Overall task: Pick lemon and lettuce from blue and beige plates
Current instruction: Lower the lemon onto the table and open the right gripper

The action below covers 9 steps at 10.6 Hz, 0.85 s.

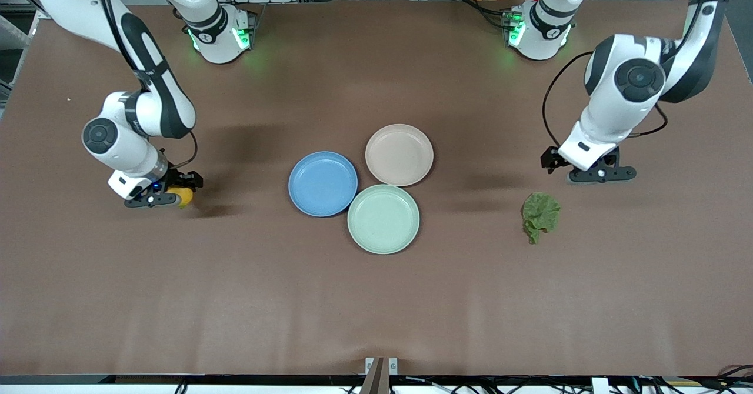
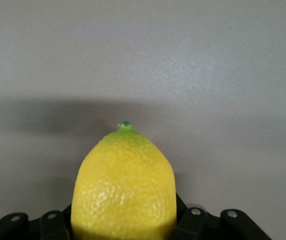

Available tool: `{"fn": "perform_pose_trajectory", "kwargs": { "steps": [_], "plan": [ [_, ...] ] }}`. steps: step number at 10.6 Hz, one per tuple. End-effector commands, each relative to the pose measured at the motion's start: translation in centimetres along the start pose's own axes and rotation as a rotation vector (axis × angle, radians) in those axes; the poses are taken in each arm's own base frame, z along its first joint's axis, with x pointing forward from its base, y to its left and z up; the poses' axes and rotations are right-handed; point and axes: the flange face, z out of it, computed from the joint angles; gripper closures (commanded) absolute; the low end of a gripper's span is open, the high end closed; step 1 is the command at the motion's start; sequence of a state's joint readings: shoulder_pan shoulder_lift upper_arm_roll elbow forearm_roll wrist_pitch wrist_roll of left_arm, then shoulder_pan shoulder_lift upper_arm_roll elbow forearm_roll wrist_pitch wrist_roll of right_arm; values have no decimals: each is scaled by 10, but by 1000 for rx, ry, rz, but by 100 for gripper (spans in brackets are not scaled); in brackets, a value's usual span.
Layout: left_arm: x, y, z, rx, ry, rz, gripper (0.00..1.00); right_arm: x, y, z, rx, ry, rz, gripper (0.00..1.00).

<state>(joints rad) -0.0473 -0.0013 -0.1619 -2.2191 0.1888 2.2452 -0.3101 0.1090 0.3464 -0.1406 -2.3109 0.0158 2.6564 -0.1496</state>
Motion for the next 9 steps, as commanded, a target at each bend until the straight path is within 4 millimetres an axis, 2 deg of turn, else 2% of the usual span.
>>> {"fn": "perform_pose_trajectory", "kwargs": {
  "steps": [1,3,4,6,9],
  "plan": [
    [-12,-1,-14,-29,2,-8,0,-3,1,10,-6,7,-16,48],
    [-2,-2,-39,-66,32,-14,0,-4,2,19,-8,4,-17,47],
    [8,-3,-59,-79,27,5,0,-4,2,21,-8,2,-17,44],
    [21,-7,-99,-82,-7,45,0,-4,5,23,-8,-1,-9,0],
    [33,-12,-151,-114,16,31,0,-1,3,21,-5,-2,-1,0]
  ]
}}
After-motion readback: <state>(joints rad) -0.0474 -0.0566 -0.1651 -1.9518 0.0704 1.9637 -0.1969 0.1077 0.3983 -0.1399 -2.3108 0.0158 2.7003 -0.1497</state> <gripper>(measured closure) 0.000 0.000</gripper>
